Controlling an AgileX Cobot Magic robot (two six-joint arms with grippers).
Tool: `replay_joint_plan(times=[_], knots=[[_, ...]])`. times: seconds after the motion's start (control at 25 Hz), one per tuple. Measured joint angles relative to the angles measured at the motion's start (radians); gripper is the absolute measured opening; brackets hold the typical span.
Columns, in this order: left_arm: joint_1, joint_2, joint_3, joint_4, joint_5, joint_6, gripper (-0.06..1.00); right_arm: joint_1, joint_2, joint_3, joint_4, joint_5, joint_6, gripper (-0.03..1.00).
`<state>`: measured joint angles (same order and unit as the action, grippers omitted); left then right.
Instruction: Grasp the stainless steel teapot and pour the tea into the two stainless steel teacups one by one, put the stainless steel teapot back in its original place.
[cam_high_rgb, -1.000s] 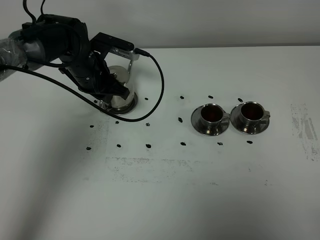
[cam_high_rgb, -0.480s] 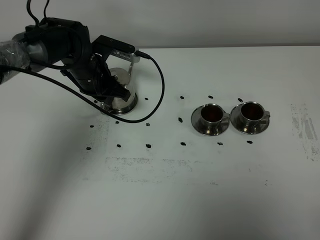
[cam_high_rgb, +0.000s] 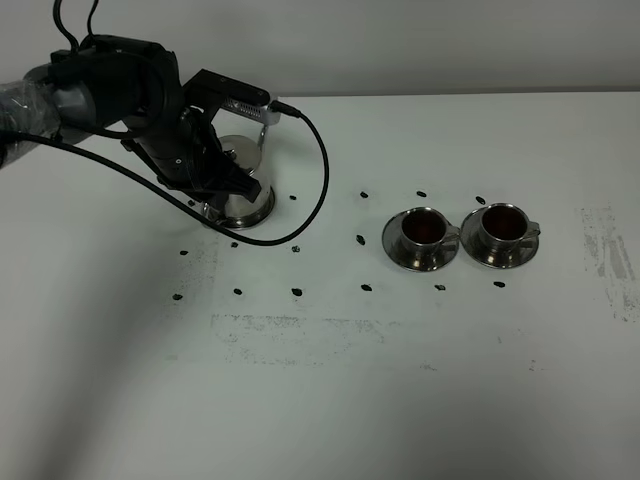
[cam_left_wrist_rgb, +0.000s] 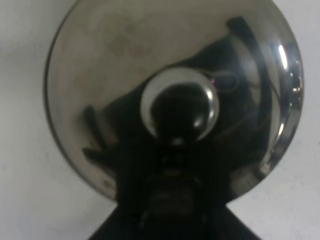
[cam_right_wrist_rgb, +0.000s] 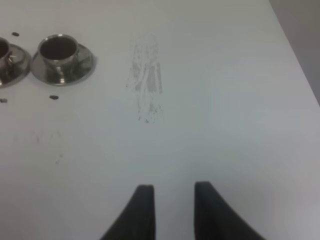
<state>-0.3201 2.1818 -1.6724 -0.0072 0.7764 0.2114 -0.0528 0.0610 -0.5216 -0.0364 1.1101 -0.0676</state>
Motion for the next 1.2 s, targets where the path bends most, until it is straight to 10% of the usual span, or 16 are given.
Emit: replay_joint_plan(times=[0.32,1.2], knots=[[0.000,0.000,-0.008,-0.003,0.000,-0.001,0.67,0.000,0.000,0.000,0.000,0.000,0.000,0.19],[0.018,-0.560,0.035,-0.020,0.213,-0.002,0.68,0.000,0.000,0.000,0.000,0.000,0.000,0.19]])
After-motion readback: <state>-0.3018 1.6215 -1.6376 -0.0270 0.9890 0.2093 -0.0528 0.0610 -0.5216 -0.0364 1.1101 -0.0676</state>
